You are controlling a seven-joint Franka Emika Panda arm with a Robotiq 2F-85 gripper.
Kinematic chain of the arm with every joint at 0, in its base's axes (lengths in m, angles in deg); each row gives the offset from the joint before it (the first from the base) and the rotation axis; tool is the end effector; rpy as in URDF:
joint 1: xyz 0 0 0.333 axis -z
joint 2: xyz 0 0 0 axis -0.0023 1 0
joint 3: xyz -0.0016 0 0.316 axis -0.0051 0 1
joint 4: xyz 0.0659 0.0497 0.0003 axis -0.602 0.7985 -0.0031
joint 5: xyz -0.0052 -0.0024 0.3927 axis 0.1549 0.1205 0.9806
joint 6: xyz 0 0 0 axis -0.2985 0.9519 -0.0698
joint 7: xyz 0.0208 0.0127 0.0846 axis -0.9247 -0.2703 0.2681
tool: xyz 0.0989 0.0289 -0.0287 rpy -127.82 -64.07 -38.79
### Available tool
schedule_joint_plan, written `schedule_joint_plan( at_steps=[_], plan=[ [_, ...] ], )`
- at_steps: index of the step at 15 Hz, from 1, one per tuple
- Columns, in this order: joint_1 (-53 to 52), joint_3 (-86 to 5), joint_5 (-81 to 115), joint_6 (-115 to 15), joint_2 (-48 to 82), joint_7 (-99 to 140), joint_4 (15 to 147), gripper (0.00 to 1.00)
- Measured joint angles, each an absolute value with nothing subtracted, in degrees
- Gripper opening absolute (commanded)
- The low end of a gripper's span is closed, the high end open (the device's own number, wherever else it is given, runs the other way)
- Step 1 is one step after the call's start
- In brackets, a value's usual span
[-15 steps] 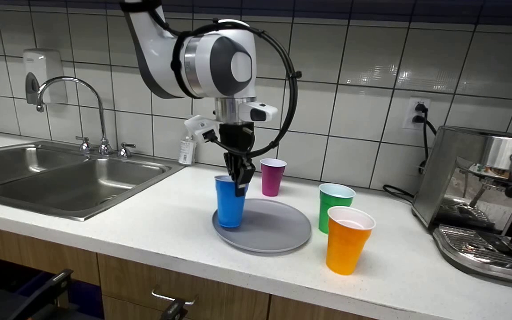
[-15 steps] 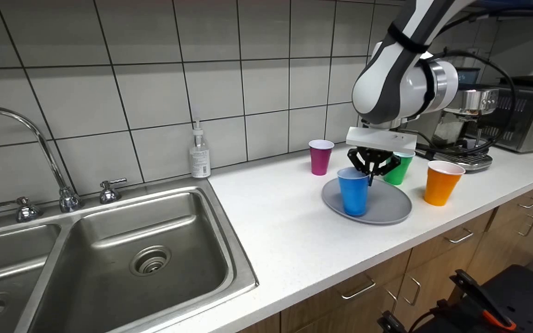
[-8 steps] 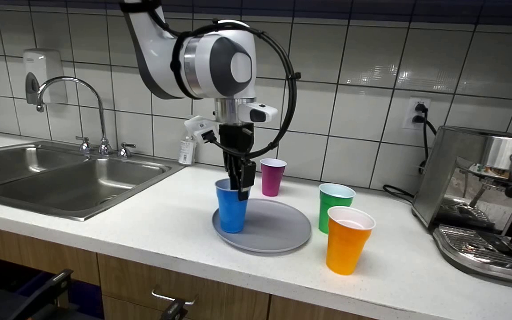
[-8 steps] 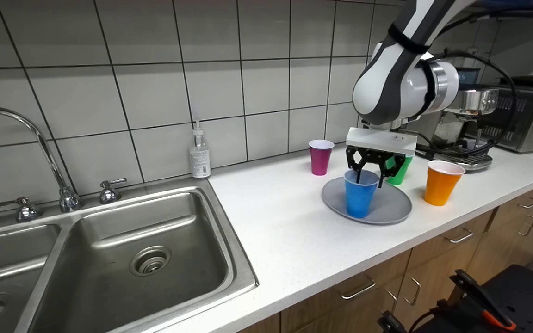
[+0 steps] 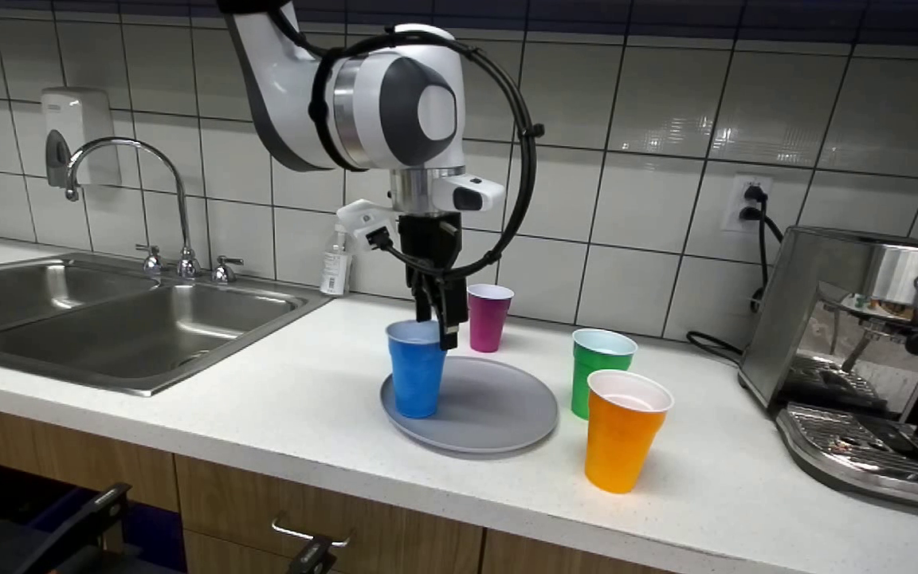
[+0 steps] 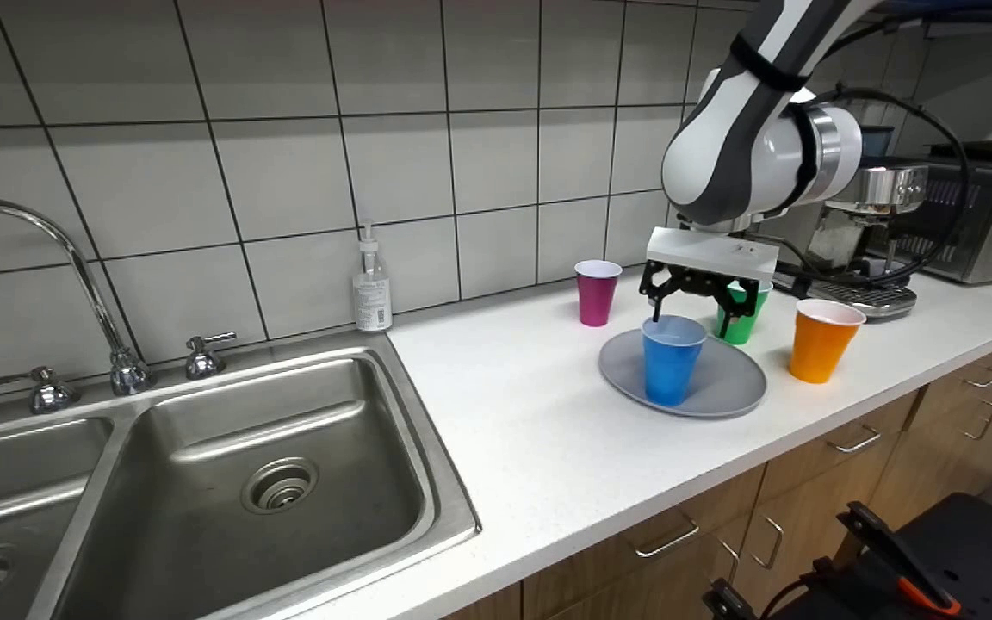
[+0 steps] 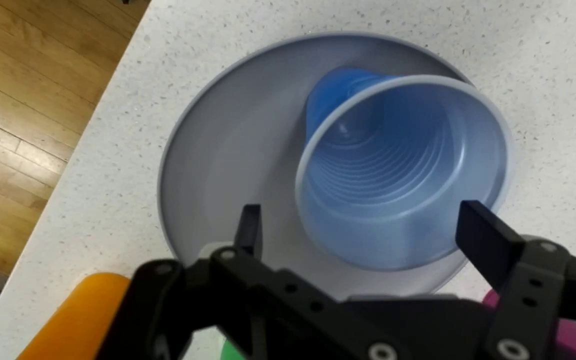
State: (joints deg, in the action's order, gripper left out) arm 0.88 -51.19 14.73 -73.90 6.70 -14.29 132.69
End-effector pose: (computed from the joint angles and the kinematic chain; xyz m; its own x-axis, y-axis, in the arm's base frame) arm 0.4642 -0.1224 0.2519 0.6384 -0.7537 0.1562 -0.7590 -0.6501 -0.0347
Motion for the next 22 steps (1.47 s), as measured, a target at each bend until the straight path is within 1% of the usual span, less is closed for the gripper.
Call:
schedule_joint_plan(
  at_steps=[13, 18, 22],
  plan=[
    [3.83, -50.95, 12.36, -74.35, 0.37, -15.48, 133.80, 1.00],
    [3.88, -50.03, 12.31, -74.34, 0.84, -17.27, 131.41, 1.00],
    [3.86, -49.15, 12.31, -74.34, 4.02, -19.55, 127.05, 1.00]
  ],
)
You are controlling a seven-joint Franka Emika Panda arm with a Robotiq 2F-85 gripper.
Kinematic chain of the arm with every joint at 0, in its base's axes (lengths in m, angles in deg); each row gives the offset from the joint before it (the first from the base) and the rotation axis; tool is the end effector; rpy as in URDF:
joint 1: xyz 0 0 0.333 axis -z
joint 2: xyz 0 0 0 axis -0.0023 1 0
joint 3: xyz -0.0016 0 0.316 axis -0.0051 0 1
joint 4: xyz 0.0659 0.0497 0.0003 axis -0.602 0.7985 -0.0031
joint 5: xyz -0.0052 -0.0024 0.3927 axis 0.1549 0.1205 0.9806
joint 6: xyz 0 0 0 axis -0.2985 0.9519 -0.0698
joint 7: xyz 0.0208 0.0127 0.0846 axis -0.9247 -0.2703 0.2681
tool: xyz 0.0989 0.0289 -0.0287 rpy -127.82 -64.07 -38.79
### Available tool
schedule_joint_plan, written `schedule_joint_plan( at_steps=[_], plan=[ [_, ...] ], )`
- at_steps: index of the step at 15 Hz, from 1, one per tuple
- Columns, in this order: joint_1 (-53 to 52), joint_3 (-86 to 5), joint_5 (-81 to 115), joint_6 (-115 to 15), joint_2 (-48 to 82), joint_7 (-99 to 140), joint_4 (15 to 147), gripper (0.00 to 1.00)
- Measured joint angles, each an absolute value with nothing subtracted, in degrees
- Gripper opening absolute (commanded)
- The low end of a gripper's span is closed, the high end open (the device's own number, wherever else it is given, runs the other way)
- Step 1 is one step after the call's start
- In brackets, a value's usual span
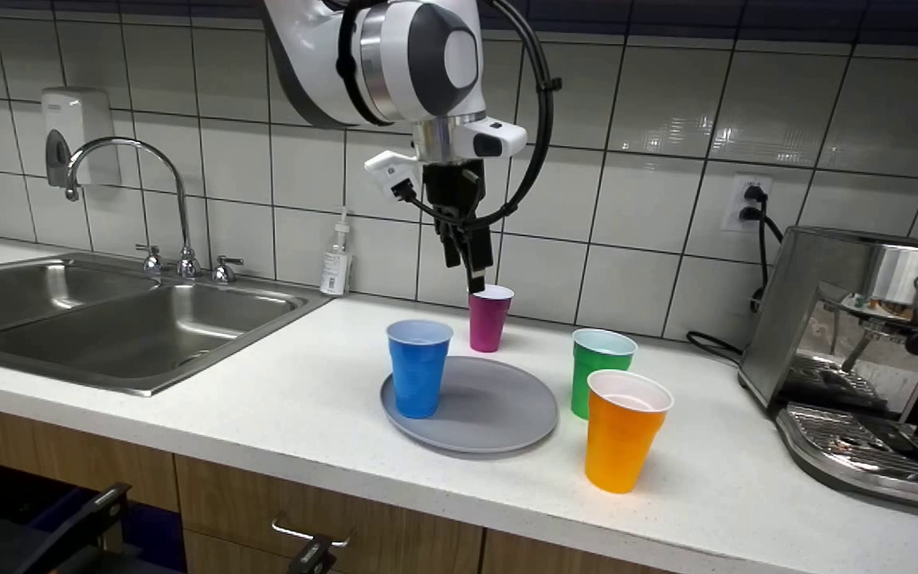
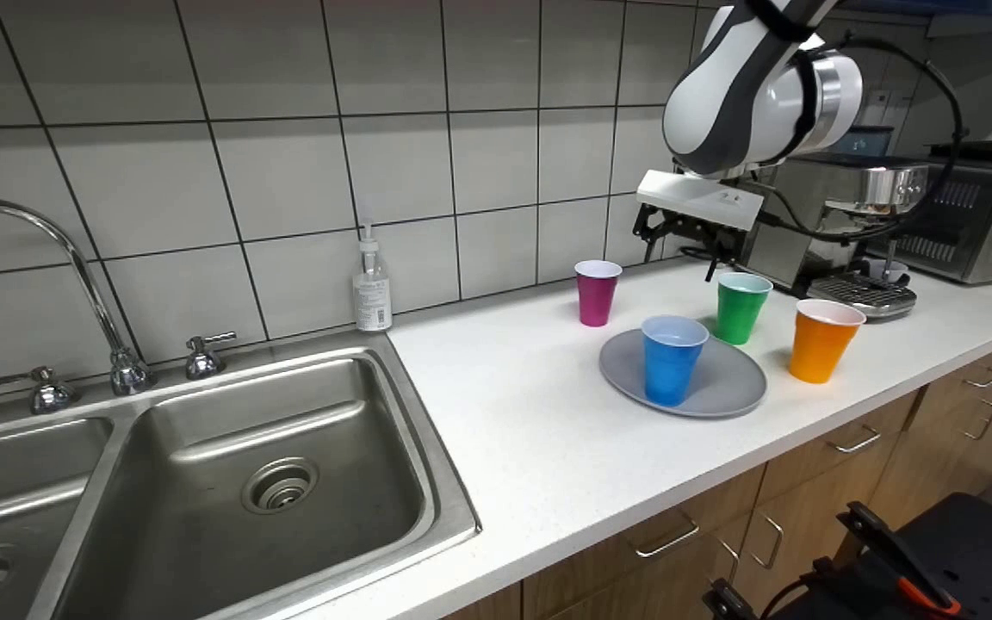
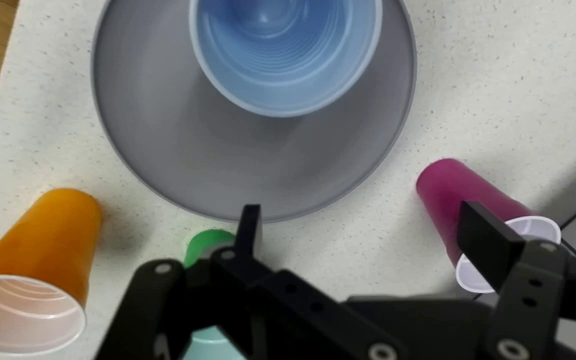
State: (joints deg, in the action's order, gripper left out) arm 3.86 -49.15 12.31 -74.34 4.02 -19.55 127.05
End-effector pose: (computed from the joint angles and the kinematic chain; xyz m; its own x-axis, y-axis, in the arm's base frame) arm 0.4996 -0.1371 0.3134 0.5531 -0.7878 0.2711 -0.7887 -0.5999 -0.1343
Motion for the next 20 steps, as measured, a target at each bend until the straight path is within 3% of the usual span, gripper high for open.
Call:
schedule_joint_plan(
  at_steps=[20],
  plan=[
    [-0.91, -52.49, 13.70, -72.09, 25.15, -26.81, 103.25, 1.00]
  ],
)
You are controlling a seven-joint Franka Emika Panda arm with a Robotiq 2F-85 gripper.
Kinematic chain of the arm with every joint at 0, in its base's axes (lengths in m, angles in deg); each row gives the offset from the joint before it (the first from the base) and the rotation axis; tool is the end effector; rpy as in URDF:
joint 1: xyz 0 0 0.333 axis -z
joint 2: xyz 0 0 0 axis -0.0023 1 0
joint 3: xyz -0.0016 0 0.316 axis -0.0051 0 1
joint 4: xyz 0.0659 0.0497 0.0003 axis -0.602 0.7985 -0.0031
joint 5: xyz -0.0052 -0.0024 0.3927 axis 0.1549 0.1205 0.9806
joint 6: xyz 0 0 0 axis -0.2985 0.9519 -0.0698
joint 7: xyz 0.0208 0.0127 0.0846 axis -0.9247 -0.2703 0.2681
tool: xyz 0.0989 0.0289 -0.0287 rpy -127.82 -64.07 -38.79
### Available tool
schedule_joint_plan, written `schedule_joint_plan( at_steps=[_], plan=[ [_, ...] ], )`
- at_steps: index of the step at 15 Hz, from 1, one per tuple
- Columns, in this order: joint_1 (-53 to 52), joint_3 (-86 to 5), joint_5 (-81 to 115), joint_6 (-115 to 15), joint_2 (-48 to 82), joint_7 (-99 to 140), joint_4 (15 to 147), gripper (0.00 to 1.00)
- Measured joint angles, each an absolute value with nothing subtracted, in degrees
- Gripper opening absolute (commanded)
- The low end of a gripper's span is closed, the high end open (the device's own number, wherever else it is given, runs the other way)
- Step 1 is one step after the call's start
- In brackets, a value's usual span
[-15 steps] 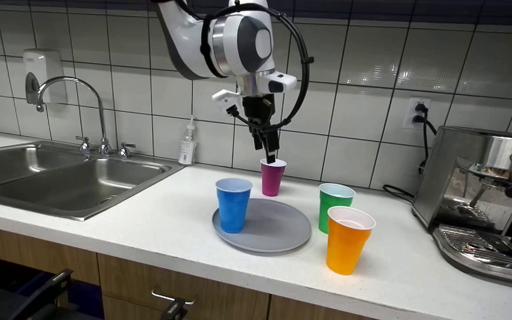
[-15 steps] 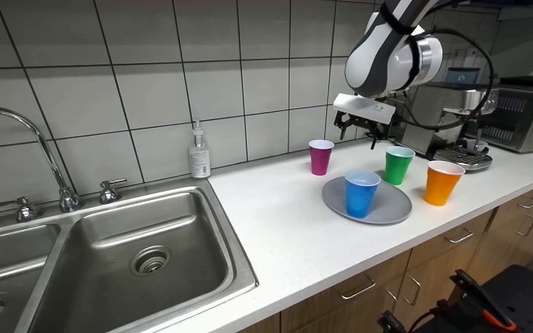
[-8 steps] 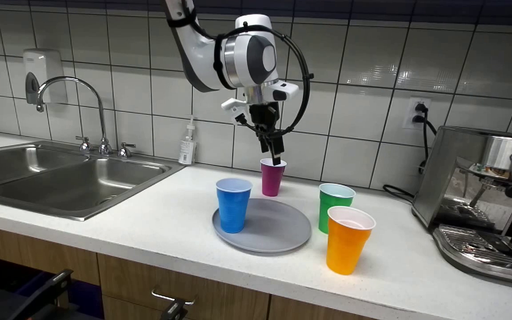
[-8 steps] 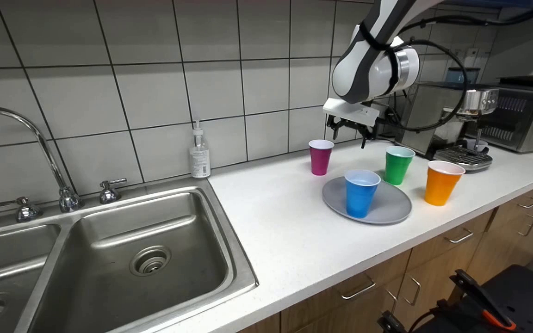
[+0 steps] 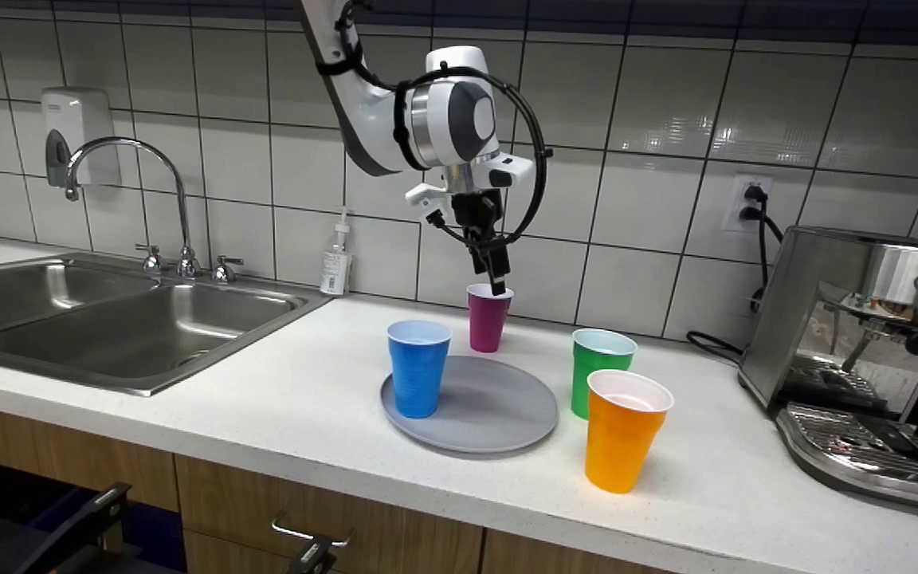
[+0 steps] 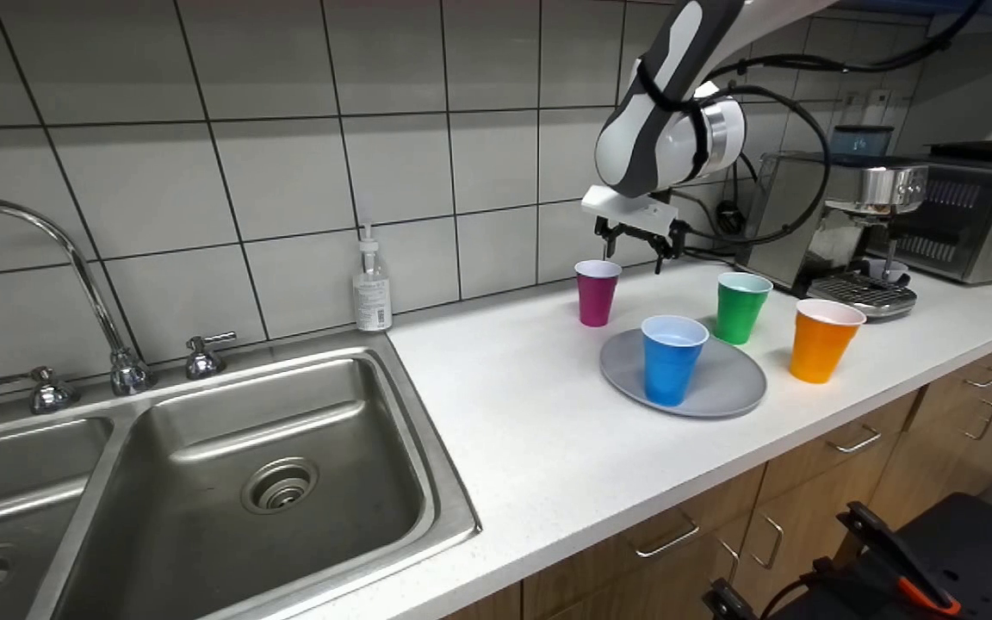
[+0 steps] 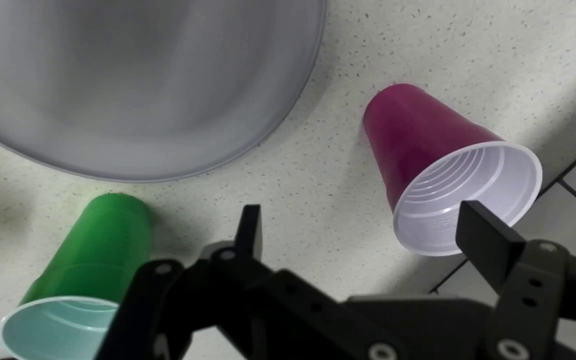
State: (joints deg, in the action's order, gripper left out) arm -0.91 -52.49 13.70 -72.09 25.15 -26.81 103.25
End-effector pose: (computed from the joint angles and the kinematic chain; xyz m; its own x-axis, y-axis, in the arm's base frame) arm 0.6187 -0.1468 0.2788 0.4730 -0.8181 0.3272 -0.8379 -0.5325 -0.1201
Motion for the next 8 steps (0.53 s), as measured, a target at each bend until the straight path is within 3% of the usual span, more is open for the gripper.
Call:
schedule_joint_plan(
  at_steps=[8],
  plan=[
    [-1.66, -52.63, 16.91, -68.05, 29.39, -31.57, 97.12, 1.00]
  ],
)
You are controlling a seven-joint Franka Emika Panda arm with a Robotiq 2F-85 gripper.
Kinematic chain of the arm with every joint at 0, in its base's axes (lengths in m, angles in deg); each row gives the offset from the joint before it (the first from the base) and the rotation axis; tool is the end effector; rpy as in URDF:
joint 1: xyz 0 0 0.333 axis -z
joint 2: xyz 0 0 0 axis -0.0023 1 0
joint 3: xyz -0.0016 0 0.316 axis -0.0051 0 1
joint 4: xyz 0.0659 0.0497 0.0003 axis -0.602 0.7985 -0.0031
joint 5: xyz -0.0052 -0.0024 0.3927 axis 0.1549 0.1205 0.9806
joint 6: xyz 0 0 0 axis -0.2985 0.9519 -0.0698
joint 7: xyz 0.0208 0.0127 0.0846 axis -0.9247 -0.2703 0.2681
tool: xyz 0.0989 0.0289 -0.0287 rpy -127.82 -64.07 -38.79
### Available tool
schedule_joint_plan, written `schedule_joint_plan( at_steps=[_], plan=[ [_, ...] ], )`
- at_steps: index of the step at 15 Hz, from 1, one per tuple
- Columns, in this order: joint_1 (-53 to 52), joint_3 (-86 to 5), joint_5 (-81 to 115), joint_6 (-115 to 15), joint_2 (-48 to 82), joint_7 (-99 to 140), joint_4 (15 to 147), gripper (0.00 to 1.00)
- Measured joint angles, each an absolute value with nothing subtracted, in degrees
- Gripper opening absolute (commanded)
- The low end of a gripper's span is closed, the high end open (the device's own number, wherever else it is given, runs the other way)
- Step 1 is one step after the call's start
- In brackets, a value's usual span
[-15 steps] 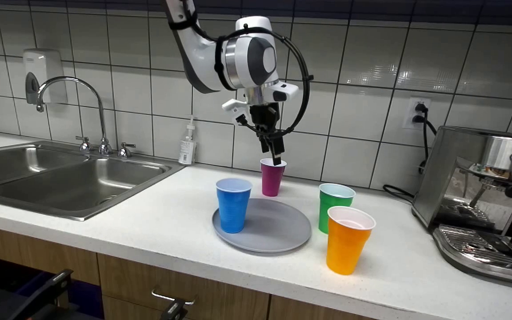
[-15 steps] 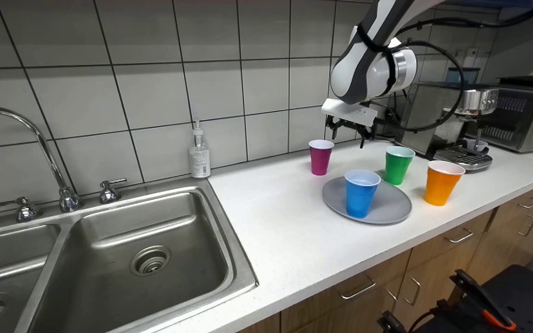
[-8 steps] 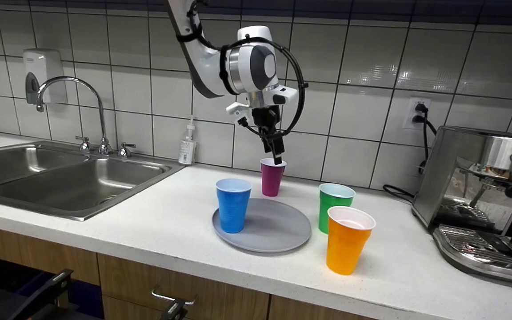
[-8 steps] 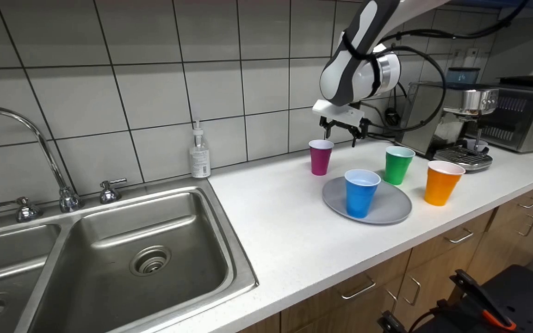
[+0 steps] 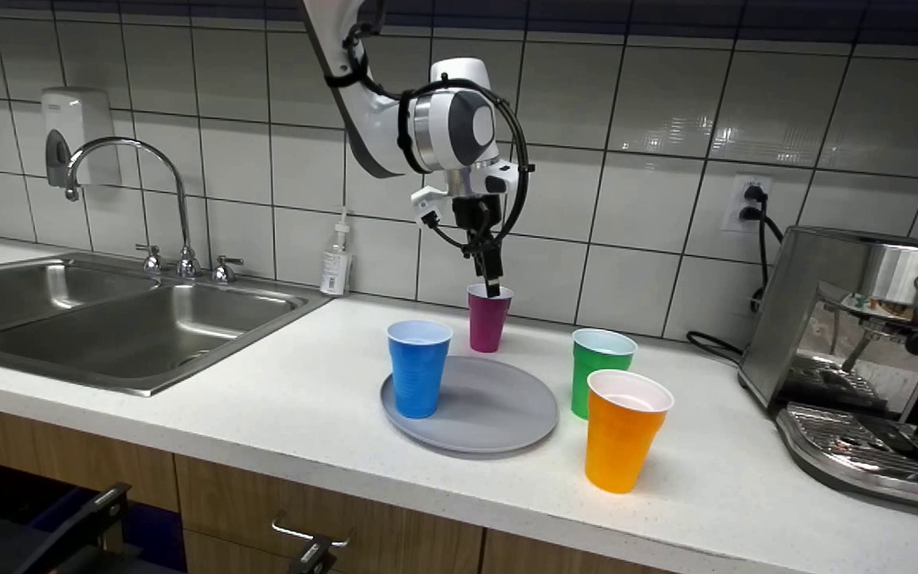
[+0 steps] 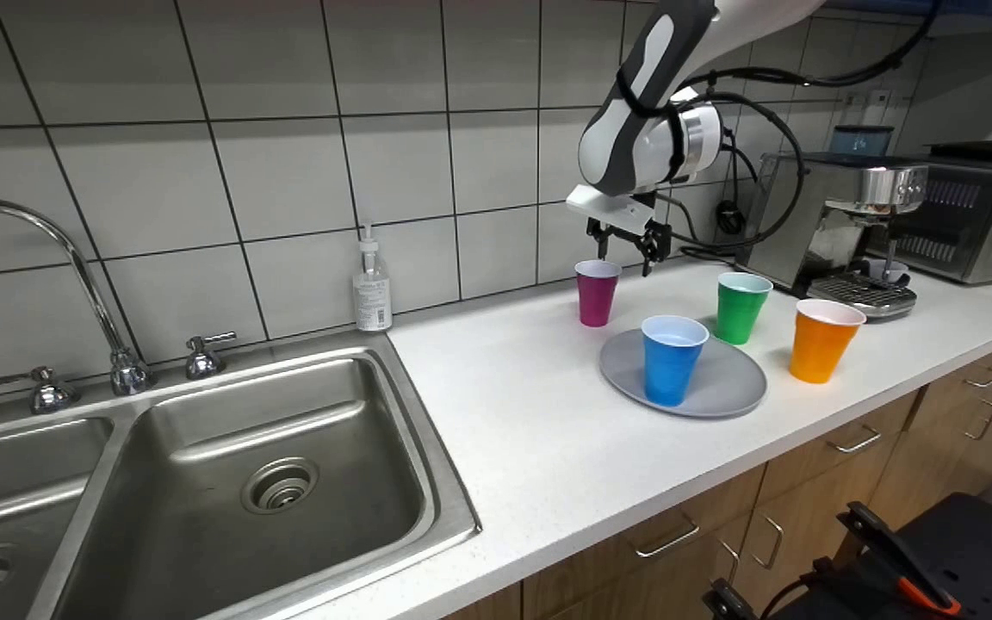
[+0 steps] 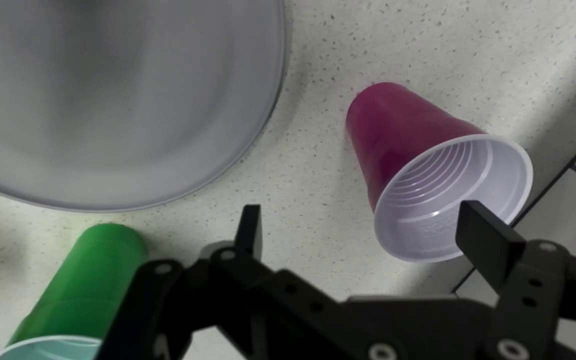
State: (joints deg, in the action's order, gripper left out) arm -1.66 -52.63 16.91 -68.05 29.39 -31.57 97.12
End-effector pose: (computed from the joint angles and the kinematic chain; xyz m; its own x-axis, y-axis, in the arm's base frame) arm 0.6432 -0.1441 0.2711 0.3839 -0.8772 0.2883 -0.8911 -0.4337 -0.1333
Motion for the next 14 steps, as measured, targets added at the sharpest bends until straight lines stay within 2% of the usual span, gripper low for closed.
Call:
schedule_joint_plan(
  at_steps=[14],
  plan=[
    [-0.64, -52.62, 21.51, -60.84, 36.51, -33.85, 87.78, 1.00]
  ],
)
